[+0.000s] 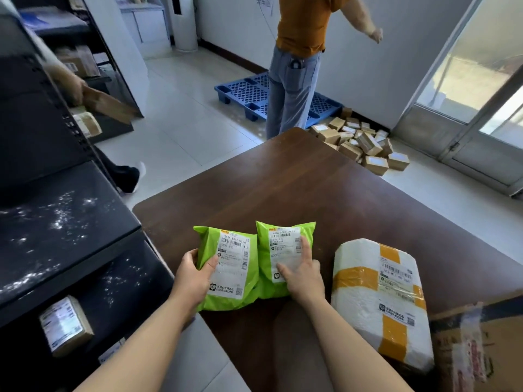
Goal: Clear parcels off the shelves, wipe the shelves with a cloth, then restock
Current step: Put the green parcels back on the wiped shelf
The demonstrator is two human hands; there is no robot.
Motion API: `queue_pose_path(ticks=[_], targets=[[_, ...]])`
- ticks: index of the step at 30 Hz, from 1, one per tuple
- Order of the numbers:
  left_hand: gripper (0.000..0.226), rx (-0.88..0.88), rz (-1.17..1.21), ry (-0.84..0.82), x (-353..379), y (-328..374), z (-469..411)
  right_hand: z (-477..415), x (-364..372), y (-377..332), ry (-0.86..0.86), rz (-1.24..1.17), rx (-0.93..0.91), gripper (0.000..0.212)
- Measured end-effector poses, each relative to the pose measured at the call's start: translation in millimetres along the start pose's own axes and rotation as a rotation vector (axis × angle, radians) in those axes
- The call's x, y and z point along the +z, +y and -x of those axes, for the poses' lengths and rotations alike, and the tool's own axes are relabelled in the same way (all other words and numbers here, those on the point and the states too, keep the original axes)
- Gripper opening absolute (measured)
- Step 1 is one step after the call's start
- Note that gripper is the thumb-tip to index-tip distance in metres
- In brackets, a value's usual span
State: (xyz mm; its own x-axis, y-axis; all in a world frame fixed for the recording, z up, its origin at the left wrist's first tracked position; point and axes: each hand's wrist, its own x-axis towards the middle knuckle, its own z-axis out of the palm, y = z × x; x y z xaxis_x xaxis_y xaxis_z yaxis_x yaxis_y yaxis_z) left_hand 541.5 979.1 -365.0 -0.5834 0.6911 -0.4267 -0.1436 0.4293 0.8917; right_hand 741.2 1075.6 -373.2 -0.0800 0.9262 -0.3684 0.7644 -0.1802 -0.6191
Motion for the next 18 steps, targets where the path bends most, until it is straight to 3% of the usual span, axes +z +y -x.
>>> queue_pose_path(ticks=[7,18], targets=[[0.035,0.055,0.199,0.126,-67,31,36,21,-1,-57,-0.062,-0.043,-0.224,0.092],[0.04,0.156,0.366,0.42,-222,37,137,110,41,-172,-0.226,-0.092,-0.584,0.093]])
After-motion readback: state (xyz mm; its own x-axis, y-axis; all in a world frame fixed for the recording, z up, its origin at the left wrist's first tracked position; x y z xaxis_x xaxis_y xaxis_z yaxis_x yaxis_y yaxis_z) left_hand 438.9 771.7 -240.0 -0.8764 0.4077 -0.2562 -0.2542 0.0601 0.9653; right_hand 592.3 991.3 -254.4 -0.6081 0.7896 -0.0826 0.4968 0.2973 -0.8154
